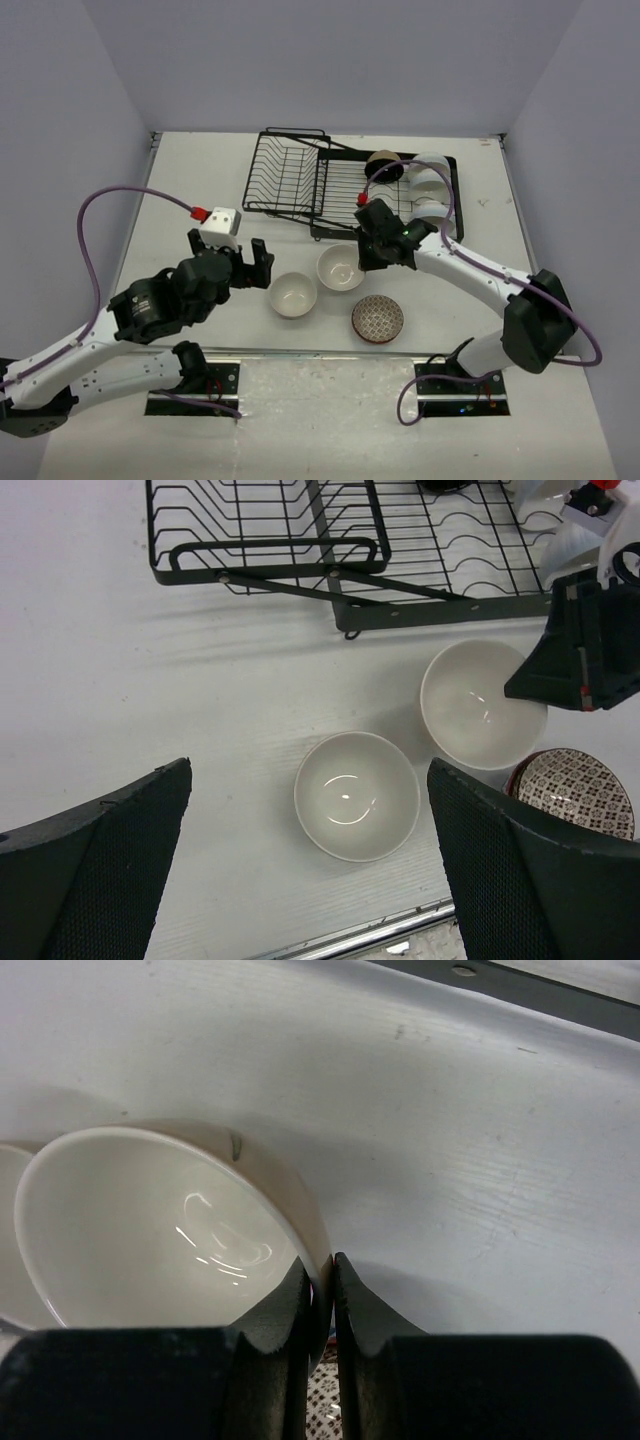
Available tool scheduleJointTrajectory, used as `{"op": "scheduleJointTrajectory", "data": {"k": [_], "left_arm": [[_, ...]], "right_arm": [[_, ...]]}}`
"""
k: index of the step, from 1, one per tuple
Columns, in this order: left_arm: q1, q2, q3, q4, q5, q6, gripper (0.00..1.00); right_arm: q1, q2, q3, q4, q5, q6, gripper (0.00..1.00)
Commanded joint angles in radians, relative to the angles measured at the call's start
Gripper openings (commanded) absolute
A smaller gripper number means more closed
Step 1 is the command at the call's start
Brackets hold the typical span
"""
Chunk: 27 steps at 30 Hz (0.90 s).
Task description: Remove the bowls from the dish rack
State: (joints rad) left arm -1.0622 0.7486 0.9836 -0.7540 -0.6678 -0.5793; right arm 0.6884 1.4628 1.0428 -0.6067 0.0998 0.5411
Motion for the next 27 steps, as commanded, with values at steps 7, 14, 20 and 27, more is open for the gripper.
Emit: {"op": "scheduleJointTrajectory", "data": {"k": [7,14,20,27], "left_arm": [[0.004,-0.124,-0.045,0.064,-0.184,0.105,1.0],[0.004,-0.138,-0.082,0.107,-0.168,0.114,1.0],[0.004,-0.132,-0.094,0.105,-0.148,0.11,1.0],[0.004,-0.156,-0.111,0.113,-0.133,0.116,1.0]], "right_arm": [[0.184,-0.009,0.198,-0.056,-0.009,0.04,0.0],[0.296,0.119,0.316,-0.068,-0.009,0.049,0.0],[0.335,0.24,0.419,-0.071,-0.015,0.034,0.0],[0.335,0.335,0.471,-0.07,-0.02,0.022,0.0]]}}
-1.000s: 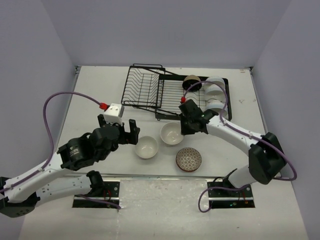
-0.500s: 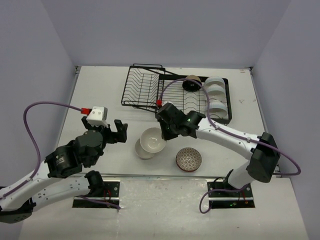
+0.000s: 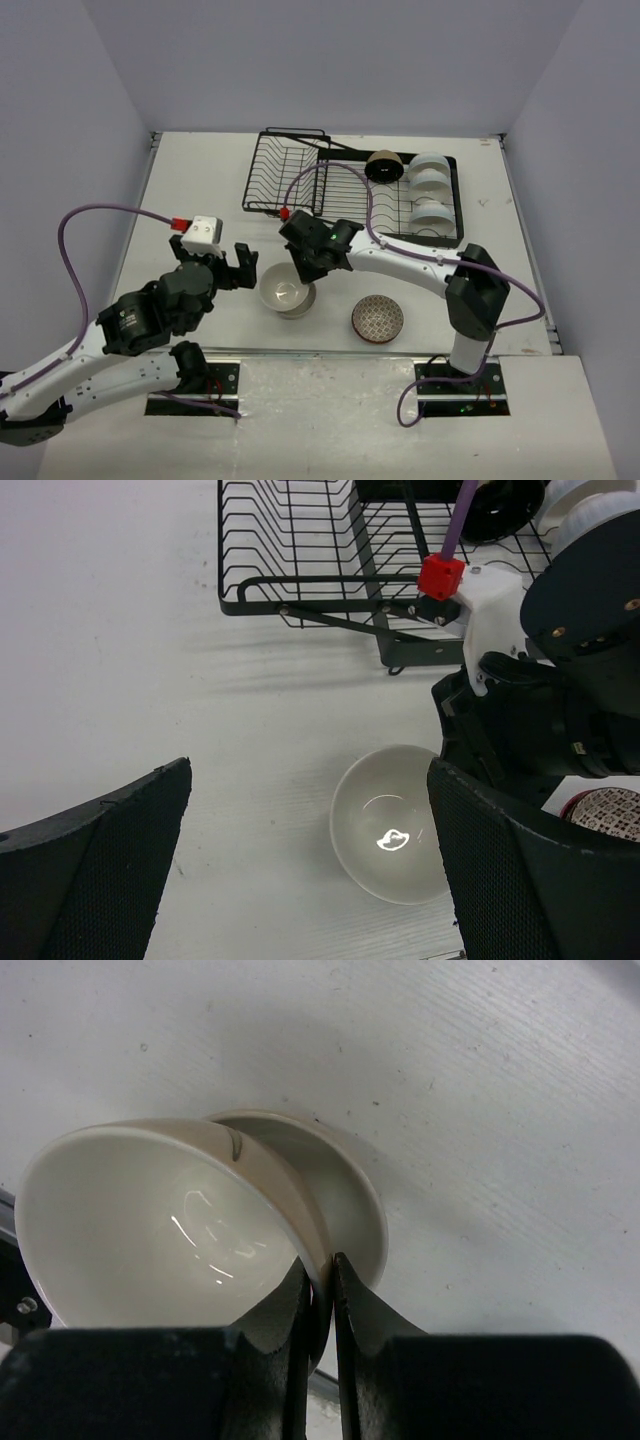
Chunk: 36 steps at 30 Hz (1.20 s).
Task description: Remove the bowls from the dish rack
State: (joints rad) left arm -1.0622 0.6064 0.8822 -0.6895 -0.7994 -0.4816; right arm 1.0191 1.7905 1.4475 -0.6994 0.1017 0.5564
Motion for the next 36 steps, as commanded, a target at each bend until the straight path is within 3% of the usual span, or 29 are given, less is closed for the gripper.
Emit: {"op": "scheduleJointTrajectory", "data": {"k": [1,8,13,19,36], "left_arm": [[0.004,-0.017,-0.011,0.048,0.002,0.018,1.0],[0.004,-0.03,-0.015,0.051,0.014,0.024,1.0],[0.004,-0.028,-0.019,0.061,0.023,0.031,1.0],[0.004,-0.022,-0.017,0.062,0.026,0.032,1.0],[0.004,-0.022,-0.02,0.067,0.04,0.031,1.0]], "right_arm": [[0.004,0.015,0.065,0.024,-0.025,0.007,0.0],[0.004,0.004,0.047,0.017,-0.007,0.014,0.01],[0.004,-0.005,0.024,0.017,-0.011,0.02,0.22],[0.006,-0.039,0.01,0.001,0.018,0.019,0.31],[0.004,-0.056,-0.079,0.023,0.016,0.036,0.1]]}}
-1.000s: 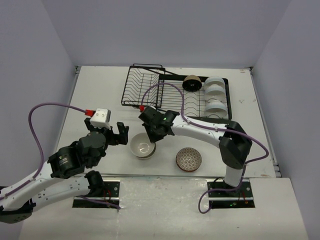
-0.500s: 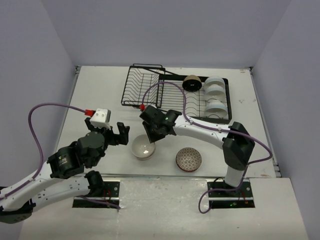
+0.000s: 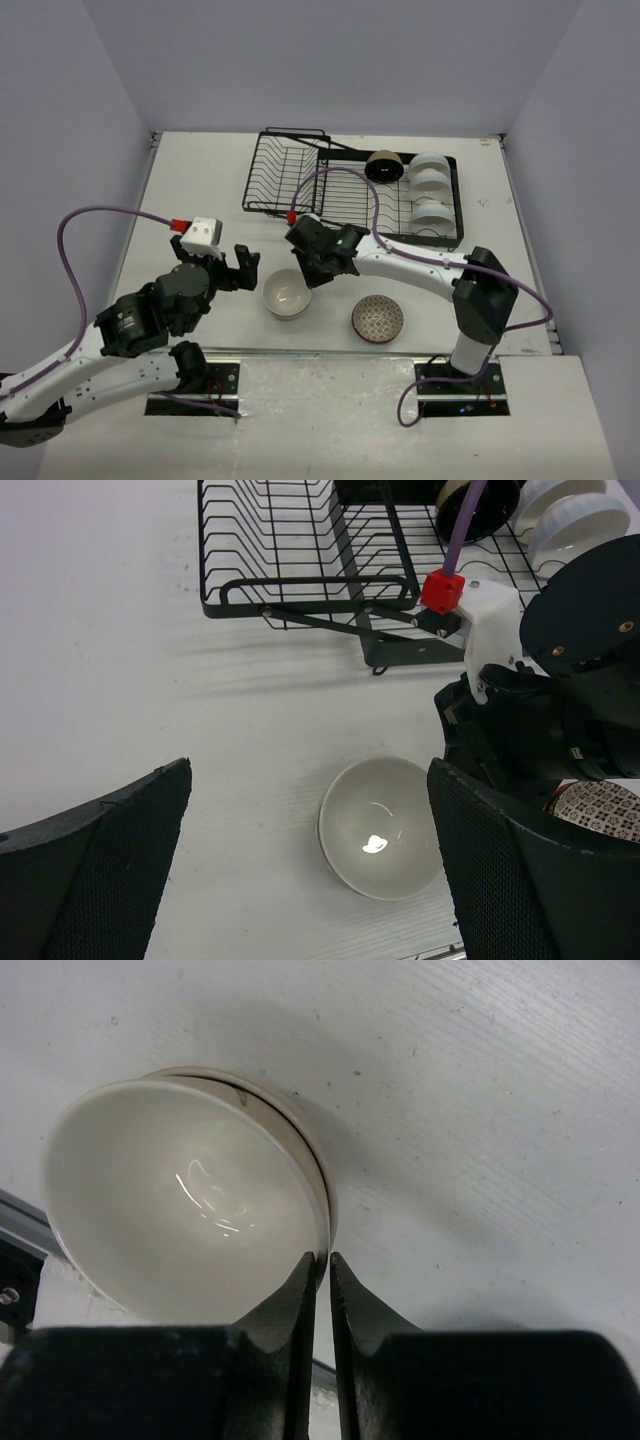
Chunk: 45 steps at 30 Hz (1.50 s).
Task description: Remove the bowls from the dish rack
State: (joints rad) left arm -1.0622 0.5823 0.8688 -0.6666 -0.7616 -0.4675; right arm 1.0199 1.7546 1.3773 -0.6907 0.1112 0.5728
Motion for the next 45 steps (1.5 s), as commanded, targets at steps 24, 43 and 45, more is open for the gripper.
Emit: {"op": "scheduleJointTrajectory", "data": {"k": [24,43,45], "left_arm": [[0.004,0.173,0.102,0.018,0.028,0.01,1.0],[0.169,1.482,1.318,0.053,0.495,0.702,1.0],[0.169,1.594,1.426,0.076,0.492,0.779,1.0]], "right_arm": [[-0.386,-0.335,-0.003,0.007,0.34,-0.211,0.49],[-0.423,-1.345,-0.319,-0.239,0.397,0.007,0.89],[-0.422,-1.409,-0.311,-0.271,0.386,0.002,0.9]]}}
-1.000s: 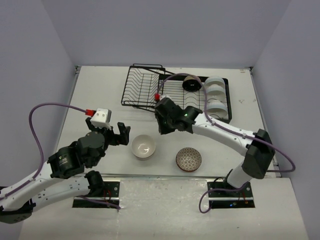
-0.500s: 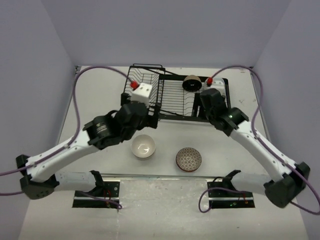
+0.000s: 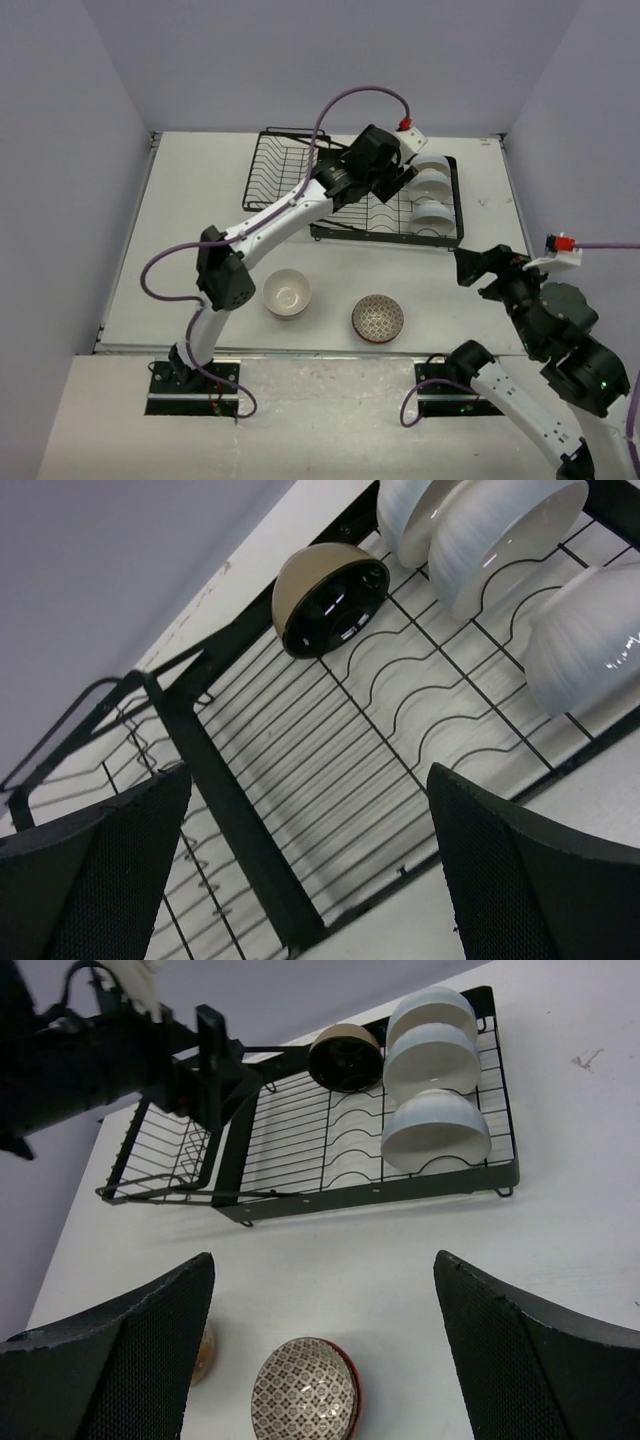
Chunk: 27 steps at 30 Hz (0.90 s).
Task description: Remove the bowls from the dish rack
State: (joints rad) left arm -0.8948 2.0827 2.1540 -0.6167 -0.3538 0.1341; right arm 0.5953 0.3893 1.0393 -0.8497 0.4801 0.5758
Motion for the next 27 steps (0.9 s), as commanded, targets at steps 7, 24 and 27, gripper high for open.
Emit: {"op": "scheduleJointTrajectory", "data": {"k": [7,24,27], "left_arm": [[0.036,0.325,0.173,0.328,-0.083,0.377,1.0],[0.168,0.542,0.187,0.742,0.082,0.363,0.96],[0.162,0.571,0.213,0.742,0.096,0.354,0.86]], "right_arm": [[0.003,-0.127,-0.015,-0.121,-0.067,-0.011,0.93],[0.003,-0.165,-0.07,-0.063,-0.198,-0.045,0.99],[0.003,-0.159,-0.07,-0.061,-0.201,-0.053,0.99]]}}
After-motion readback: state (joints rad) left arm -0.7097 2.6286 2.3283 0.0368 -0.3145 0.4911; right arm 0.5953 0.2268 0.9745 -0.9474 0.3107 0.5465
